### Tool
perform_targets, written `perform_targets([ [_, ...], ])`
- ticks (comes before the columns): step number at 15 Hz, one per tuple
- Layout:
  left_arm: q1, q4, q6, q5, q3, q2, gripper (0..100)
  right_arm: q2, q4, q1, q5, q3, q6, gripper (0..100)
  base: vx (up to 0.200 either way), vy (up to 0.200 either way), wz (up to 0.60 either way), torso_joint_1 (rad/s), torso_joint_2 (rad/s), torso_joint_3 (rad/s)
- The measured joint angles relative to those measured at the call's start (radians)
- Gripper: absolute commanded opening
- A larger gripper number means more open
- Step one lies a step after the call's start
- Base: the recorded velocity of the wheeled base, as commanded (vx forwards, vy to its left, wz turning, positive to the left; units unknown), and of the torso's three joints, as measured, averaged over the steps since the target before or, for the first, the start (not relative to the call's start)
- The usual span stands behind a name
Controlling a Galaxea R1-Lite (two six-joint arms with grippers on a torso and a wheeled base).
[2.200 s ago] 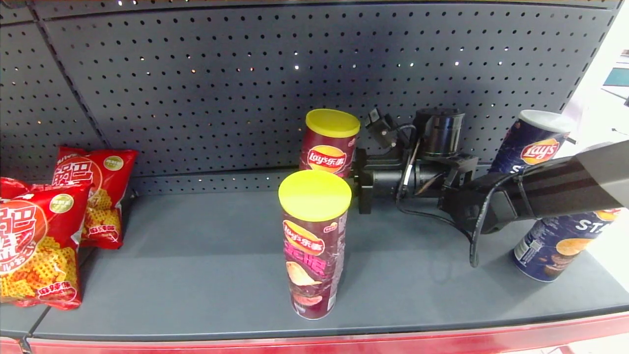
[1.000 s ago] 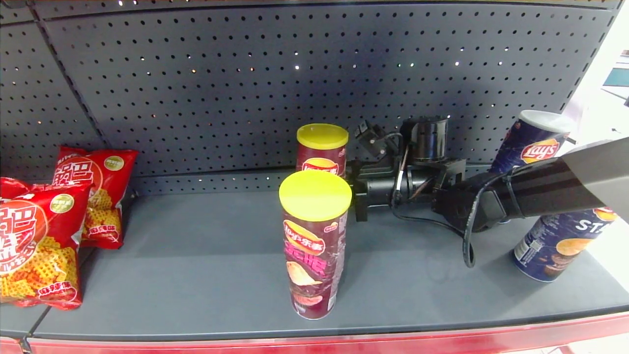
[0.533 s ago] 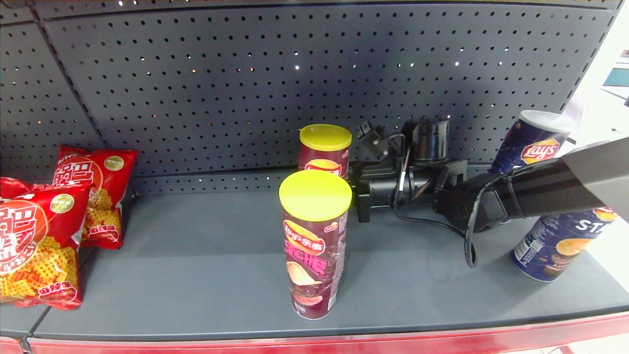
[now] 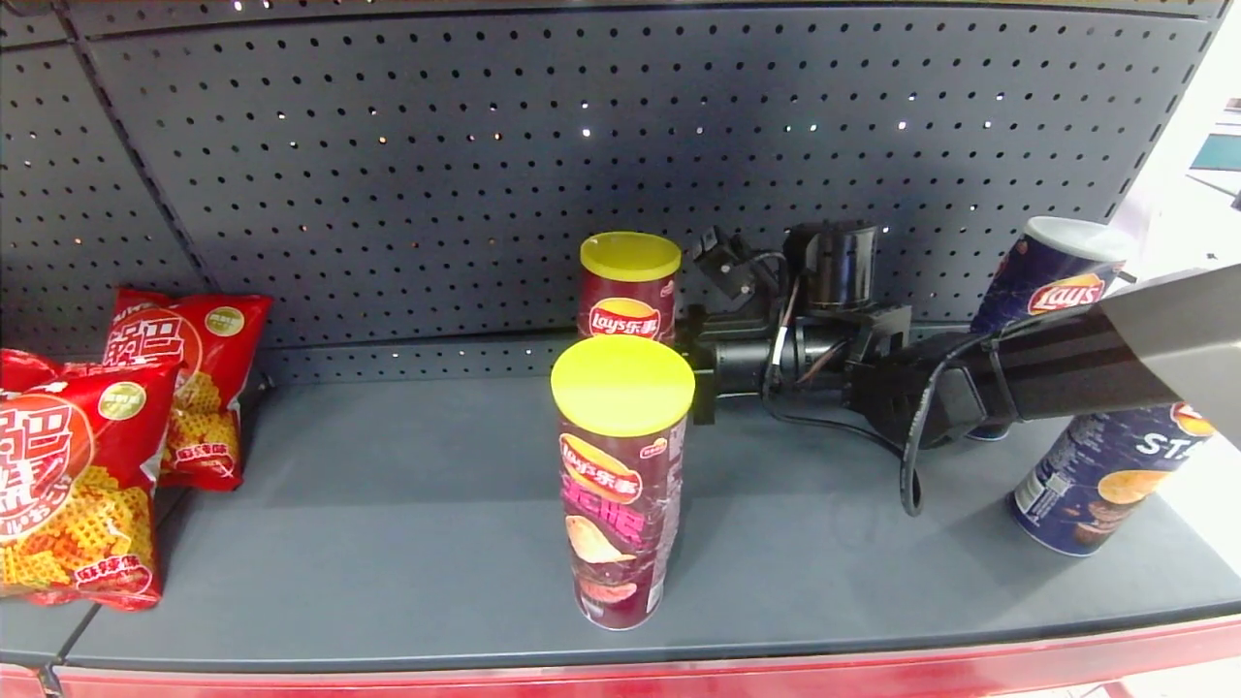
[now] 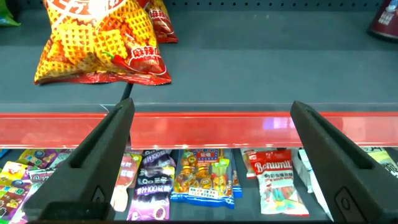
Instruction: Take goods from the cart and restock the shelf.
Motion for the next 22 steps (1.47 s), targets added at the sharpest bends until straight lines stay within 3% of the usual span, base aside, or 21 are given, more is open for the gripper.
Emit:
perform_targets([
  [8, 0.0, 0.0, 0.0, 0.0, 0.0, 0.0, 100, -0.001, -0.012, 0.0, 0.006, 0.055, -0.002, 0, 0.0, 0.0, 0.0, 0.0, 0.0, 0.0],
  [9, 0.0, 0.0, 0.0, 0.0, 0.0, 0.0, 100, -0.003, -0.011, -0.001, 0.008, 0.058, -0.003, 100, 0.0, 0.0, 0.0, 0.0, 0.0, 0.0],
  [16, 0.0, 0.0, 0.0, 0.0, 0.0, 0.0, 100, -0.016, -0.004, -0.001, 0.009, 0.077, 0.001, 100, 0.0, 0.0, 0.0, 0.0, 0.0, 0.0],
  [22, 0.0, 0.0, 0.0, 0.0, 0.0, 0.0, 100, -0.112, -0.01, -0.067, 0.013, 0.198, 0.001, 100, 0.0, 0.0, 0.0, 0.0, 0.0, 0.0],
])
